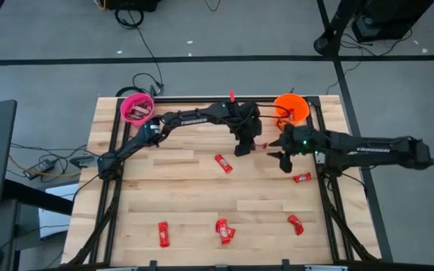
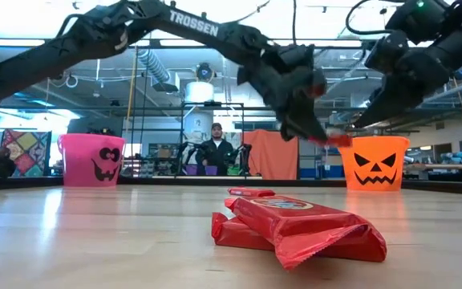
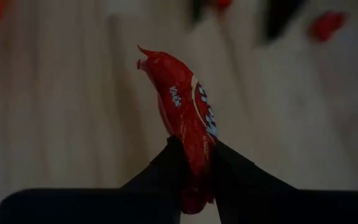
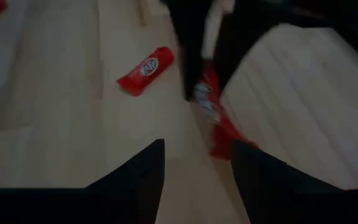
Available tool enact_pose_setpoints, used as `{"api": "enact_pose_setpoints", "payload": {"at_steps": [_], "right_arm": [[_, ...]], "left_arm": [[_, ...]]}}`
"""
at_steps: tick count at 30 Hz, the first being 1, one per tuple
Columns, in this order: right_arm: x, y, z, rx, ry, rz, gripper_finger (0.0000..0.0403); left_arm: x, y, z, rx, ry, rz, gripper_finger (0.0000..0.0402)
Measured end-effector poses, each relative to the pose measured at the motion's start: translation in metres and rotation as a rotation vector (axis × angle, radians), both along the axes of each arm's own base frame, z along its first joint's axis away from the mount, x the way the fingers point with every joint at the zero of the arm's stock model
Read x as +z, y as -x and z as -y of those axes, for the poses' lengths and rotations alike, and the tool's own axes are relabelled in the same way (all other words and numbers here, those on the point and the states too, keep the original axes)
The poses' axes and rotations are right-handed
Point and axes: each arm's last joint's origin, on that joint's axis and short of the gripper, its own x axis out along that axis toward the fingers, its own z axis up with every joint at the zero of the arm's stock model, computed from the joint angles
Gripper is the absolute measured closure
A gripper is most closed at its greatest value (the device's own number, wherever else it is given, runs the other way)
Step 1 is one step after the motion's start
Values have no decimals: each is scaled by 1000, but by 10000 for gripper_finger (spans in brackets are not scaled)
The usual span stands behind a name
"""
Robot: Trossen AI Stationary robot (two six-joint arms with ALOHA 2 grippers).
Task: Sort candy by brand, put in halloween buckets
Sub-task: Put the red chocolate bar into the orange bucket
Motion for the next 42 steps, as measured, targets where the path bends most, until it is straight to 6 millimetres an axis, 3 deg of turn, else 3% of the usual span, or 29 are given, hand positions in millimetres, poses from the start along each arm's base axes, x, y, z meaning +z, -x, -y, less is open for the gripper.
{"api": "enact_pose_setpoints", "payload": {"at_steps": [4,10,17,22,27,33,37,42], "right_arm": [[-9,-8,-8,34,72,8,209],[-12,-18,-18,47,207,6,210],[-16,-27,-25,106,246,6,230],[-22,-32,-28,103,245,-19,270],[-23,-34,-31,104,234,-20,360],[-23,-33,-34,112,191,-11,359],[-21,-31,-32,34,163,5,342],[-14,-28,-28,-93,149,62,359]], "left_arm": [[16,1,14,-39,13,27,329],[18,-1,28,-67,11,33,330],[19,-3,39,-89,14,38,330],[19,-3,39,-88,14,35,330],[18,0,39,-68,25,-7,329],[15,7,40,-47,59,-100,300],[26,17,25,-20,-13,-138,266],[41,28,12,-43,61,-107,248]]}}
